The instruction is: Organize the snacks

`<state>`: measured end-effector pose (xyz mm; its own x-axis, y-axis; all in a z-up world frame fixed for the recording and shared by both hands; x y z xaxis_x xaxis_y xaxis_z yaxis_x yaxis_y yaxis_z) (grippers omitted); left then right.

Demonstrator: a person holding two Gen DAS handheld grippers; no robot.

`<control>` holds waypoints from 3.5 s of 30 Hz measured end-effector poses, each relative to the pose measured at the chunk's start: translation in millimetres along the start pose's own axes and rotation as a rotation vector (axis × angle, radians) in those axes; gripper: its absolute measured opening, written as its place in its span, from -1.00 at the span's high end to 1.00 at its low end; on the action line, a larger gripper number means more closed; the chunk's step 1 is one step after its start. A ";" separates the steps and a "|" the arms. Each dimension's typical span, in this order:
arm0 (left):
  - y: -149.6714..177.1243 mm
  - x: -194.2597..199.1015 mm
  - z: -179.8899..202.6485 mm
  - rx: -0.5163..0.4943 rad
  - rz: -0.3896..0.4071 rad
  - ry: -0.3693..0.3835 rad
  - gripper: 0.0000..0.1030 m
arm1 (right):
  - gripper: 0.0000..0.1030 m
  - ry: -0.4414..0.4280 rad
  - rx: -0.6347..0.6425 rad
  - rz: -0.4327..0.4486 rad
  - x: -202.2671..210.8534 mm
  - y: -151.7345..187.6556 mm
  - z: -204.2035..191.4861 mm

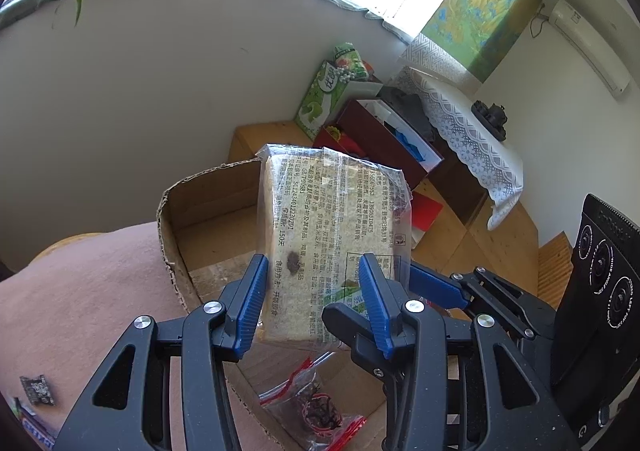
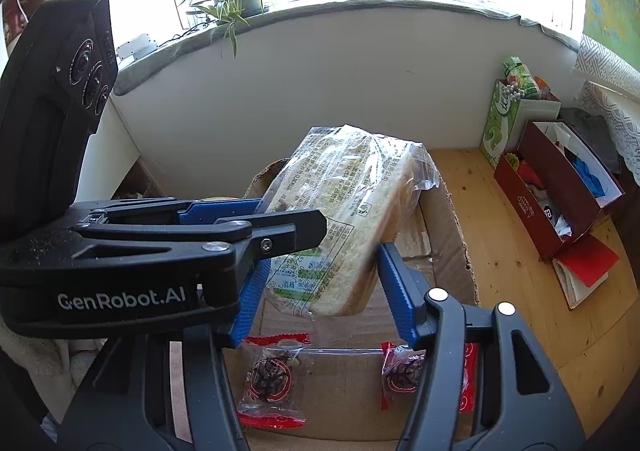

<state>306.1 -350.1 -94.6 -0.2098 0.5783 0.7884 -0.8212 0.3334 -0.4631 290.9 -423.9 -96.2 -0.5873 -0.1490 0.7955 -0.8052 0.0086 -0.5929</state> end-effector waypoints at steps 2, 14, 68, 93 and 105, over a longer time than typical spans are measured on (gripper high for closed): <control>-0.2 -2.1 1.1 0.001 -0.002 0.002 0.14 | -0.13 0.004 -0.003 -0.004 -2.1 -1.2 3.5; -2.0 5.5 -2.1 0.007 0.017 -0.040 0.15 | -0.20 0.054 -0.031 -0.002 -2.7 -2.3 17.7; 260.5 114.9 -150.6 0.216 0.093 -0.376 -0.10 | -0.20 -0.105 0.275 -0.164 -29.0 149.8 -205.6; 266.7 115.7 -169.8 0.231 0.105 -0.446 0.72 | 0.42 -0.088 0.326 -0.199 -49.1 151.9 -217.7; 266.1 118.8 -176.1 0.280 0.119 -0.392 0.83 | 0.44 -0.101 0.311 -0.198 -43.6 155.4 -212.5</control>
<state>156.1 -61.6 -195.4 -0.4509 0.2583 0.8544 -0.8791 0.0375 -0.4752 174.1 -206.0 -196.4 -0.3992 -0.2146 0.8914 -0.8300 -0.3285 -0.4508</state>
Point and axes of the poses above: each gripper's, at about its wrist camera, not at the fingertips, and x roughly against the way its jaws point, z to its right, y to its underside, the point moved 8 cm from there along -x, roughly the way its jaws point, and after that the axes turned 9 degrees about -z, right-handed, at the moved point
